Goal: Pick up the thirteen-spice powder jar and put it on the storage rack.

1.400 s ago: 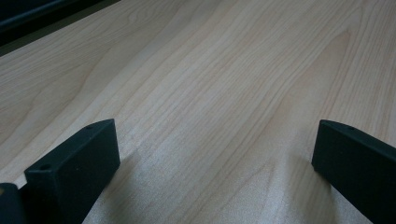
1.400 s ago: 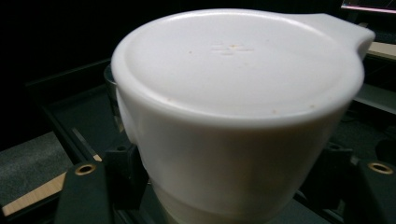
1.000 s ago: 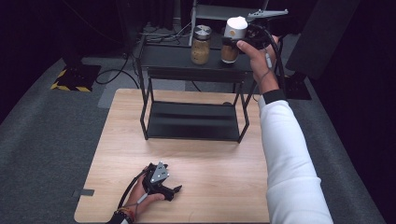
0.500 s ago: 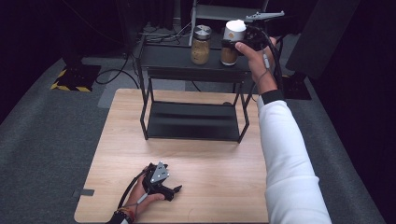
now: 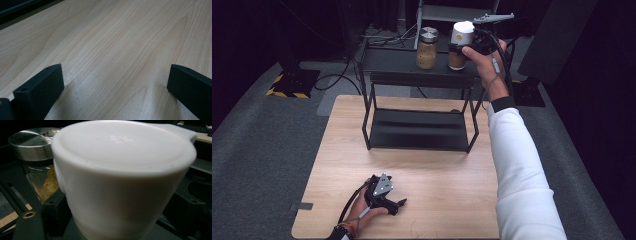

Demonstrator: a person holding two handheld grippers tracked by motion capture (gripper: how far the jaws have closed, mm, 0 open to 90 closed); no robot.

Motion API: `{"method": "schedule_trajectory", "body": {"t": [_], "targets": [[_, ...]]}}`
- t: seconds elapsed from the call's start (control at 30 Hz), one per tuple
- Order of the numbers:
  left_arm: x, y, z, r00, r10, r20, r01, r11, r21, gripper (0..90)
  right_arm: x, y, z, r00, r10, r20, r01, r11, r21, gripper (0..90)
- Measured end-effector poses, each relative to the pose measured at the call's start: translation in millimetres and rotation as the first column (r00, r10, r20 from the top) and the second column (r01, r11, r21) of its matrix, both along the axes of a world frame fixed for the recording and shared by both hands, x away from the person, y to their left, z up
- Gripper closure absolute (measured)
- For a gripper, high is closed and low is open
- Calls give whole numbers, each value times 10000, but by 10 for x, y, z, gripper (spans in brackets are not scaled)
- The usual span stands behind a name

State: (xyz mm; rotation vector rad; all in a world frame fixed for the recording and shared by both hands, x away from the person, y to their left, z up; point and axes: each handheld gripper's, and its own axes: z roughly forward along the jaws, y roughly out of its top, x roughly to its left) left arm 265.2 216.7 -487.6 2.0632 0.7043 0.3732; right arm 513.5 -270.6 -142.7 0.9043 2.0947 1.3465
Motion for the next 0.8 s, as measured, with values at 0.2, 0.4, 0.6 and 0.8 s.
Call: {"method": "schedule_trajectory", "body": {"t": [0.2, 0.4, 0.6, 0.8], "targets": [[0, 0, 0, 10000, 4, -4, -4, 10000, -6, 2, -62, -14, -36, 9994, -77, 327, 78, 10000, -14, 52], [-1, -1, 0, 10000, 7, 1, -7, 10000, -1, 2, -144, -71, -33, 9988, -158, 461, 160, 9999, -38, 44], [-1, -1, 0, 10000, 4, 0, -4, 10000, 2, 2, -210, -173, -31, 9987, -32, 502, 24, 9998, 174, 29], [-1, -1, 0, 10000, 7, 4, -7, 10000, 4, 2, -330, -238, -58, 9984, -70, 557, 69, 10000, 14, 28]]}}
